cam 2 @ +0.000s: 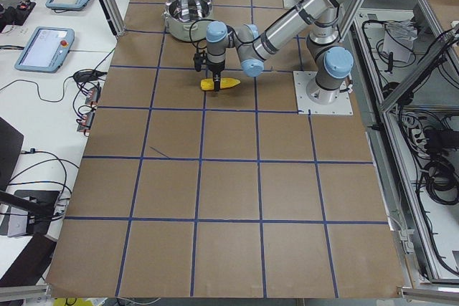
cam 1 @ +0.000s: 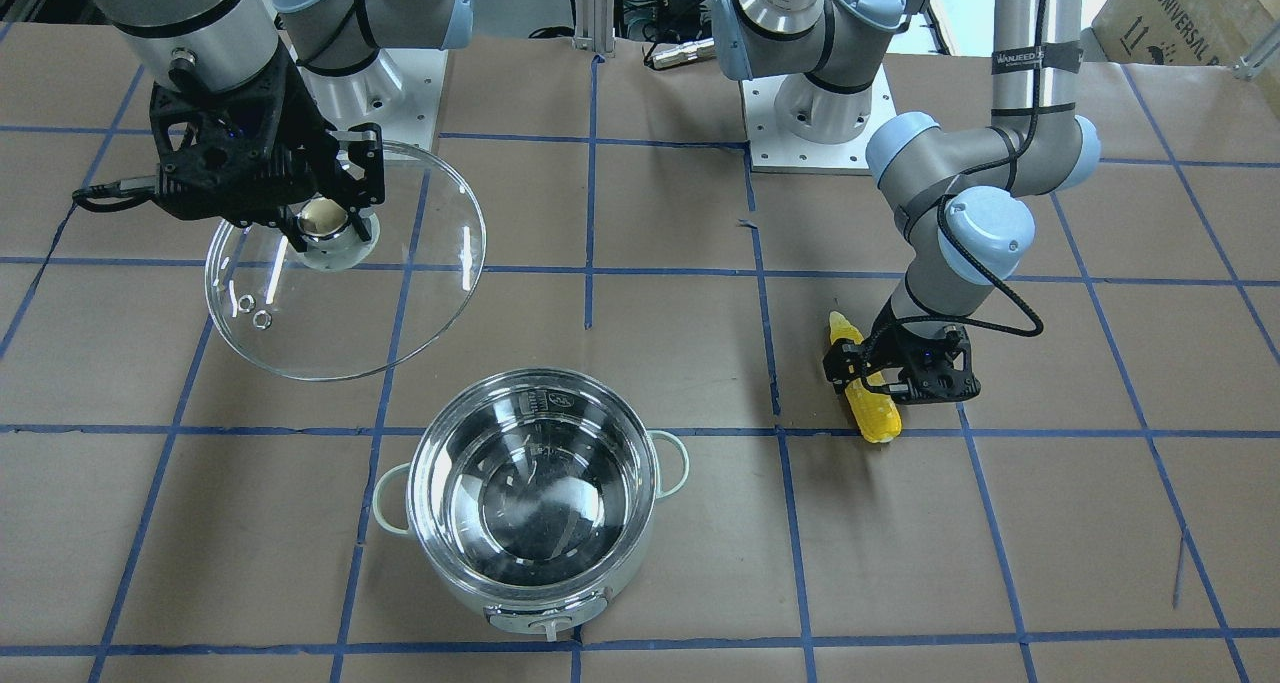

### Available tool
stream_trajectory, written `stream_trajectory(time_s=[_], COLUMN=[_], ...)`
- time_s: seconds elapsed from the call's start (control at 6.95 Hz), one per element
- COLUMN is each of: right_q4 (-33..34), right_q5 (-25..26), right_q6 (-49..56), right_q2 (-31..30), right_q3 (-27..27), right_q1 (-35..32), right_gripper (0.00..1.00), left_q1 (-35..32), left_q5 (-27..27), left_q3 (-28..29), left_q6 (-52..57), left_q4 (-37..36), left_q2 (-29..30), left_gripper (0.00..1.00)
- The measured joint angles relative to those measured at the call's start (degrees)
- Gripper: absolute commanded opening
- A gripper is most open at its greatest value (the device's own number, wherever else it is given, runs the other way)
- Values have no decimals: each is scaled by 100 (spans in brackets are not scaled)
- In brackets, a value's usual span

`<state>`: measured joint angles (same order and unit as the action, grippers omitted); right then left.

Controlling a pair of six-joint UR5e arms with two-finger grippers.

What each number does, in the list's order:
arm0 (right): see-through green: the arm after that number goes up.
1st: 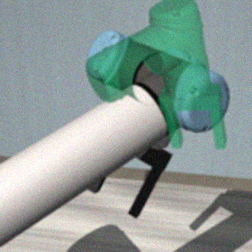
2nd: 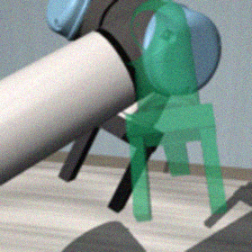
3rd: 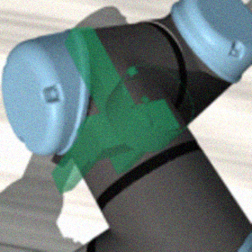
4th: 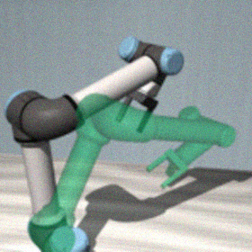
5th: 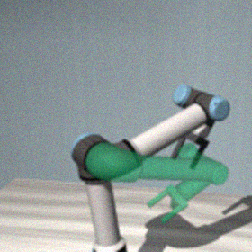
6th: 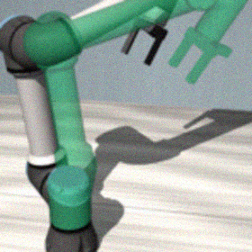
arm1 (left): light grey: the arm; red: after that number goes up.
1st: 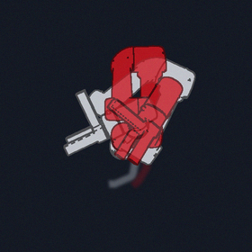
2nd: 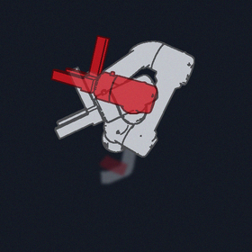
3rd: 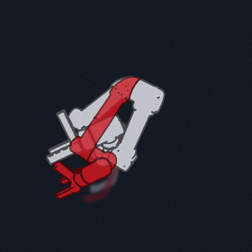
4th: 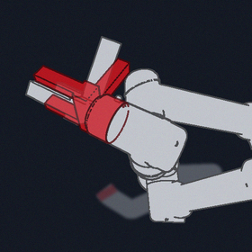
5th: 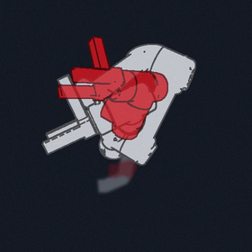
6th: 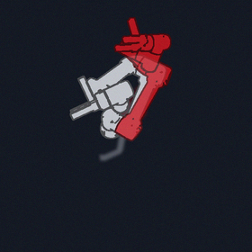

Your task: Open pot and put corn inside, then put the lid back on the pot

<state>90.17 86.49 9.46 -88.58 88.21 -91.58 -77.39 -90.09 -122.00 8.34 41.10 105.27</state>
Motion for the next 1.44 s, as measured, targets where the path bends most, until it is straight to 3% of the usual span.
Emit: stream_trajectory(time_s=[0.14,0.29,0.72,0.86,1.15,1.44], right_q4=[122,135,-75,-149,-212,-189], right_q5=[60,97,122,125,176,274], right_q6=[-9,-33,-73,-85,-84,-89], right_q2=[-214,-344,-477,-488,-488,-483], right_q3=[362,589,679,678,690,708], right_q1=[26,14,11,6,24,28], right_gripper=[30,30,30,30,30,30], left_q1=[-14,-18,-32,-53,-360,-1055], left_q5=[2,4,-20,-37,-66,-10], left_q3=[-3,-8,132,393,1588,3219], left_q6=[-22,-37,-60,-132,-475,-1506], left_q4=[-26,-36,81,459,1890,3380], left_q2=[-3,-29,-203,-287,-392,-134], left_gripper=[14,2,2,2,2,2])
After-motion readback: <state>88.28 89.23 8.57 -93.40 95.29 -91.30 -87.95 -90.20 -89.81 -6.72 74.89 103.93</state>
